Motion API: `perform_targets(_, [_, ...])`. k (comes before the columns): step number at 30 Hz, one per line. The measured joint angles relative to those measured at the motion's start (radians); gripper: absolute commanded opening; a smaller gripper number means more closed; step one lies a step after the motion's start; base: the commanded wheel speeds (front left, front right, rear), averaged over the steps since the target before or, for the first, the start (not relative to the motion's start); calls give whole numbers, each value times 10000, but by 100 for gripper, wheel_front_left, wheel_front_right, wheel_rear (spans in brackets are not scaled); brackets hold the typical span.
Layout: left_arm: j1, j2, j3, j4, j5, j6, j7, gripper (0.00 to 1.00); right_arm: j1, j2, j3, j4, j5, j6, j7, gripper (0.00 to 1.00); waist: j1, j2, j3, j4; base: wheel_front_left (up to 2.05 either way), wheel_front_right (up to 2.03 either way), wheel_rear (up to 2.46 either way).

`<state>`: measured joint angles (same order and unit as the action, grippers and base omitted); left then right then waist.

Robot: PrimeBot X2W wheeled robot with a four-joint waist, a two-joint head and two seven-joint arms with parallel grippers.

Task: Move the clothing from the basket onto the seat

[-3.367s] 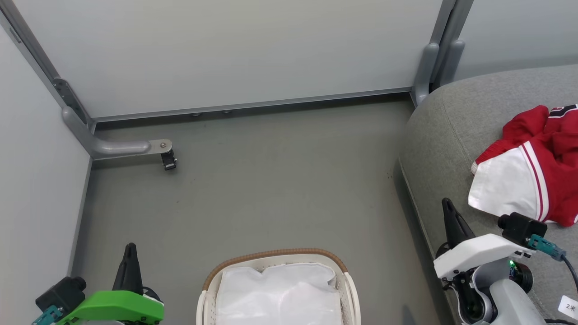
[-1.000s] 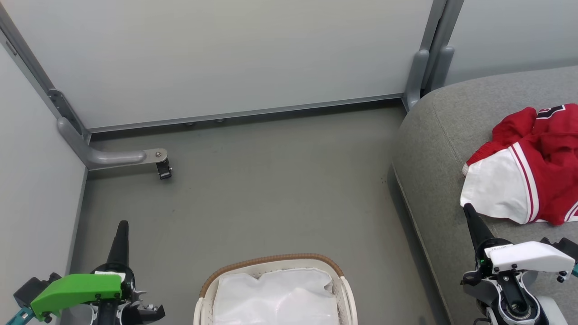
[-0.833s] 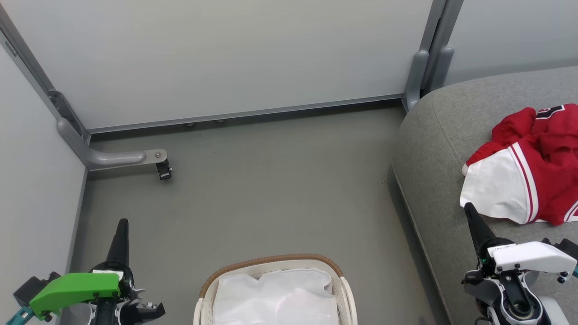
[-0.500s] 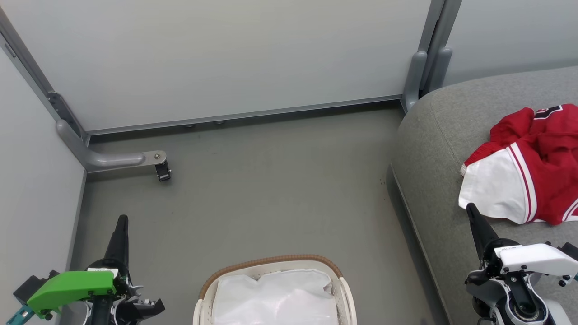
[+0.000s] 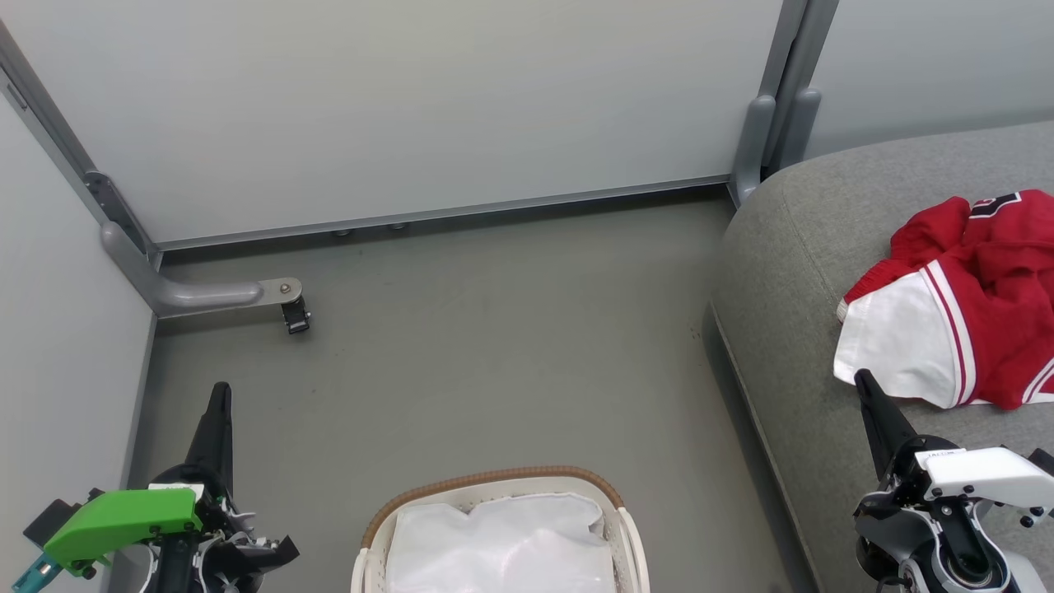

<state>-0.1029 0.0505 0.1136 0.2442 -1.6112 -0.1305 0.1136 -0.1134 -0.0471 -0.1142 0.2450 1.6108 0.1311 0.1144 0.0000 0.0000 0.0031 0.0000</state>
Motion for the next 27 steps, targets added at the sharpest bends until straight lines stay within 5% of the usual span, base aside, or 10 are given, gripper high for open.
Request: perform_targets(27, [-1, -2, 0, 0, -2, 0, 4, 0, 1, 0, 0, -2, 0, 0, 0, 0, 0, 0, 0, 0, 0, 0, 0])
